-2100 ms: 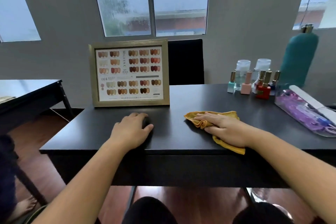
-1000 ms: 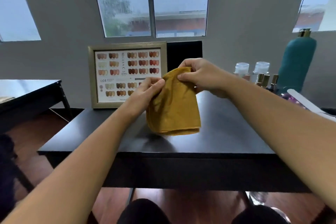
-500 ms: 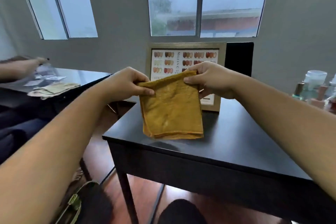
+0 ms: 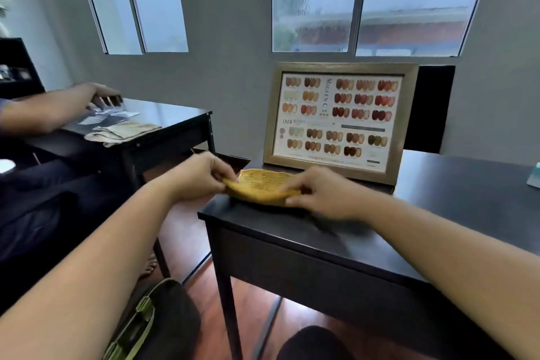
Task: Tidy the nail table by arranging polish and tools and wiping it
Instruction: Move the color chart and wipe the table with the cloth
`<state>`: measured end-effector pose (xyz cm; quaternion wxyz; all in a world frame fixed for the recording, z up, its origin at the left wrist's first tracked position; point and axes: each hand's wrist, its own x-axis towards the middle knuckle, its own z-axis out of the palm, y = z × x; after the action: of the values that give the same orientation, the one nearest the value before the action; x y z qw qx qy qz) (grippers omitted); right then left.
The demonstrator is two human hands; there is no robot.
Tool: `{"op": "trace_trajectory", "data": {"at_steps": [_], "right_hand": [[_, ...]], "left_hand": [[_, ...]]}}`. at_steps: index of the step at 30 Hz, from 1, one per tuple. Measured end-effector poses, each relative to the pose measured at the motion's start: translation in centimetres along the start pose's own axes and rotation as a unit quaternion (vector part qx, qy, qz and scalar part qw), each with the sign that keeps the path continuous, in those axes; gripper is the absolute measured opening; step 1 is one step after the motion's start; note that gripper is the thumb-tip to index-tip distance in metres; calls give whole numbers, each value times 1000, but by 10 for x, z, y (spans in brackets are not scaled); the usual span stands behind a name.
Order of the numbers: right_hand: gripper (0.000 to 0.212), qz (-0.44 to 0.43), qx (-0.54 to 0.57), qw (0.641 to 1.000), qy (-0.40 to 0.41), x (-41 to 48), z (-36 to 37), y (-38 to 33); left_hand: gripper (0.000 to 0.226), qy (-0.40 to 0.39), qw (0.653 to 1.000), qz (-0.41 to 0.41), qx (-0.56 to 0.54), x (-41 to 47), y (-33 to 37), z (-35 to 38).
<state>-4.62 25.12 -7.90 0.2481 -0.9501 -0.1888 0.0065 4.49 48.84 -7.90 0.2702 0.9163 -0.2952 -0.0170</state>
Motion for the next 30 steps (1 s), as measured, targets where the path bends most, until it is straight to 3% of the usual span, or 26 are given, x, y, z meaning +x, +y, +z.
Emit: {"op": "trace_trajectory", "data": {"at_steps": [3,5,8,11,14,23,27,30], "right_hand": [[24,-28,57,998,-25,-9,12,0],[23,-2,118,992,39,-9,11,3],[30,70,69,986,138,-3,13,8],[61,132,-62,988,44,2,23,11],[74,160,-166,972,-33,8,32,17],[76,176,-201,964,-21,9,37,28],[73,160,-137,978,1,1,31,26],[63,137,-57,985,88,-18,5,28]], "left_hand": [[31,-129,990,-24,-46,-9,-5,0],[28,-94,993,-13,-75,-5,-2,-2],[31,7,1000,-10,27,8,5,10],[61,-43,991,-27,127,19,10,36],[66,-86,983,-50,154,25,4,50],[64,-98,984,-45,144,34,-6,57],[59,-18,994,-34,101,28,3,57],[40,77,994,8,73,23,26,54]]}}
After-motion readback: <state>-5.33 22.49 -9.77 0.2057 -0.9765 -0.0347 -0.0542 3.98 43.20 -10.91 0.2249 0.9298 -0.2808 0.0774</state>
